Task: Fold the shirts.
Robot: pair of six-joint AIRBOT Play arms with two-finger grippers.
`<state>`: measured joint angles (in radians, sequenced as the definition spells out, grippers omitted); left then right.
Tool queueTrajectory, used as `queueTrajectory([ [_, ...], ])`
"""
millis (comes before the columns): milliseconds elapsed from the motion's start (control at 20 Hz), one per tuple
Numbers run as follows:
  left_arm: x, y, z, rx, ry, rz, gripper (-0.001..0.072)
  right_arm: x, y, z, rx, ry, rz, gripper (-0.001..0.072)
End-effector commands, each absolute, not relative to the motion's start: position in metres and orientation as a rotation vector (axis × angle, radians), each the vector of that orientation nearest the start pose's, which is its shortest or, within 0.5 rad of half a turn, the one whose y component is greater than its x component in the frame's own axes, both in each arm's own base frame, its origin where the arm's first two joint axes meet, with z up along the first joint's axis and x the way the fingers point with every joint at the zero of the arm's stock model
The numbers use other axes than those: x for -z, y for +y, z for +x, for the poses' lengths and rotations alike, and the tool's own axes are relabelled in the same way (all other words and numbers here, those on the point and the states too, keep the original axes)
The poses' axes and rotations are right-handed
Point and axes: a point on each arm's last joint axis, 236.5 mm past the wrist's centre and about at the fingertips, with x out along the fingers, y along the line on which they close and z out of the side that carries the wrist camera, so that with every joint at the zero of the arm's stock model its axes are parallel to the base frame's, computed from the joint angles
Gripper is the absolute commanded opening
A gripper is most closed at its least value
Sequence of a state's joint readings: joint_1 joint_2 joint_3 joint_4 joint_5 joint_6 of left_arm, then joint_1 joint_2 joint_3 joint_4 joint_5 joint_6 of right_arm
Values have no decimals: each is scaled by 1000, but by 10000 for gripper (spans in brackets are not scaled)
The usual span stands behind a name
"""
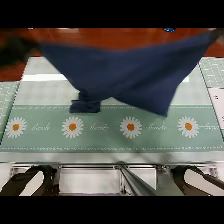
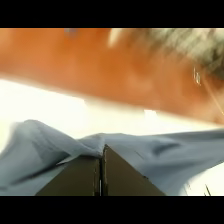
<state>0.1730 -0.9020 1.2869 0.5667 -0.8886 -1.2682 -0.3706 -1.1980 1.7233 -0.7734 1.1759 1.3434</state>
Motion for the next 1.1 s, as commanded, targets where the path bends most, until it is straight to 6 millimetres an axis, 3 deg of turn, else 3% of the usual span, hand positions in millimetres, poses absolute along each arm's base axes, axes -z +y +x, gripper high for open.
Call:
queueTrajectory([
  [0,-473,-69,339,439,28,-322,16,-445,10,369,-255,247,216,29],
  [150,-512,-55,289,343,-25,-182,16,-470,22,299,-199,208,100,30],
  [350,-538,-47,217,175,-128,-34,16,-487,30,225,-114,149,22,30],
  [500,-535,-46,171,71,-140,36,16,-478,19,192,-22,176,1,30],
  [600,-529,-44,148,36,-138,34,16,-467,20,184,-20,195,2,30],
  [700,-523,-33,134,-9,-132,27,16,-442,16,182,-14,266,12,30],
  [850,-492,-28,150,7,-22,-21,16,-398,11,200,-15,395,47,30],
  [1000,-418,-19,201,29,203,-135,16,-343,8,236,-53,545,91,30],
  [1050,-384,-19,222,52,297,-178,16,-323,8,249,-73,600,102,30],
])
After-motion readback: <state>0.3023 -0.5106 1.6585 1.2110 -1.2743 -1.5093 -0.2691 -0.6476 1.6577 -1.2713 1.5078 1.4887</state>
